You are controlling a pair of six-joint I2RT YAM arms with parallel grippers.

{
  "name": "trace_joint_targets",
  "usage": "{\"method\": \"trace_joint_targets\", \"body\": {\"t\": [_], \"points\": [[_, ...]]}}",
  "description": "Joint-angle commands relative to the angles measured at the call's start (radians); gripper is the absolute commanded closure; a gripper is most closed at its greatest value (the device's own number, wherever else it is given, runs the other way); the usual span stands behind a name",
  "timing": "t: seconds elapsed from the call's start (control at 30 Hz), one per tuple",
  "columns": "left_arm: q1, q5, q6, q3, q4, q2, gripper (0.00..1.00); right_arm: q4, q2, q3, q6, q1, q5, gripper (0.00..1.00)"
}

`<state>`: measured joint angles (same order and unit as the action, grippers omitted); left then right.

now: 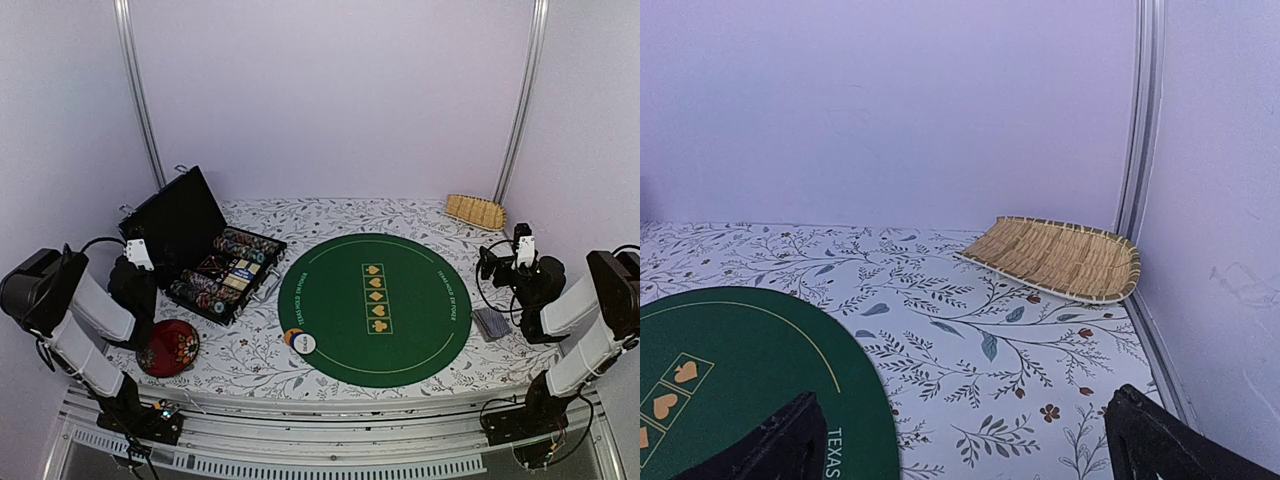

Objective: Distribute texas hold em gaming equipment
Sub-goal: Pick up the dealer button from the poker table mat.

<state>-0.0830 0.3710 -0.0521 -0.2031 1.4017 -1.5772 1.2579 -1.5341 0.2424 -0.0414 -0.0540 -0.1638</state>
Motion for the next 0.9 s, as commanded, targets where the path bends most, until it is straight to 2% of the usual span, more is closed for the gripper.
{"method": "trace_joint_targets", "body": {"t": [0.0,0.1,0.23,0.27,0.33,0.43,0.53,0.6,0.7,0.87], "points": [[-0.009,-0.026,-0.004,-0.006,0.016,0.011,0.02,0.02,-0.006,0.01,0.001,-0.004,-0.006,0.01],[-0.022,0.024,-0.004,0.015,-0.009,0.086,0.02,0.02,-0.006,0.01,0.001,-0.004,-0.006,0.01],[-0.072,0.17,-0.023,-0.022,-0.184,0.274,0.02,0.016,-0.004,0.013,0.002,-0.004,-0.006,0.01],[-0.094,0.185,-0.045,-0.037,-0.21,0.333,0.02,-0.012,0.008,0.019,0.003,-0.004,0.004,0.01],[-0.138,0.177,-0.065,-0.075,-0.297,0.454,0.02,-0.178,0.071,0.077,0.013,-0.005,0.025,0.01],[-0.181,0.061,0.059,-0.23,-0.666,0.616,0.02,-0.434,0.167,0.226,0.014,-0.005,-0.028,0.01],[-0.207,-0.103,0.15,-0.414,-1.009,0.673,0.02,-0.544,0.238,0.33,0.106,-0.004,-0.295,0.01],[-0.238,-0.189,0.165,-0.536,-1.208,0.67,0.02,-0.634,0.254,0.415,0.203,0.023,-0.396,0.0],[-0.287,-0.278,0.157,-0.673,-1.454,0.647,0.02,-0.835,0.245,0.559,0.252,0.169,-0.38,0.02],[-0.36,-0.385,0.129,-0.756,-1.623,0.602,0.02,-1.305,0.082,0.874,0.151,0.522,-0.18,0.09]]}}
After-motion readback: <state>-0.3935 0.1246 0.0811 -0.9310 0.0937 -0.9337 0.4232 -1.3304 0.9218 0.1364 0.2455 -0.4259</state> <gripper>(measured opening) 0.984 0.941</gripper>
